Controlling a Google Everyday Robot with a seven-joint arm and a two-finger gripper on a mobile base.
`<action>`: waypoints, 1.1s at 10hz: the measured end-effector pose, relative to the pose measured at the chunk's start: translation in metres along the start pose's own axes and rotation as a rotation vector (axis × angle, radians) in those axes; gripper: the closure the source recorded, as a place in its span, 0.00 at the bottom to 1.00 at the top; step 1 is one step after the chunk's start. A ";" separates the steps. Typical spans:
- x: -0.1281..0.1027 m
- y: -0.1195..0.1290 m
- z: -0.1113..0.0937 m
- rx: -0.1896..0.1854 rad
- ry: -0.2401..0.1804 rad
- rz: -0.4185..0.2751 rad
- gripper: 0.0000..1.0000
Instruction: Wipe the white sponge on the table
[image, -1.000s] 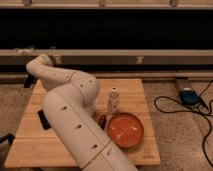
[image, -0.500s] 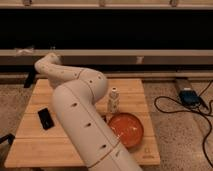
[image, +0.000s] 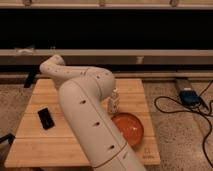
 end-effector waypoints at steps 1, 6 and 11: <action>0.005 -0.001 0.001 0.002 0.003 0.004 1.00; 0.028 0.015 0.007 -0.014 0.035 -0.015 1.00; 0.034 0.045 0.006 -0.031 0.053 -0.097 1.00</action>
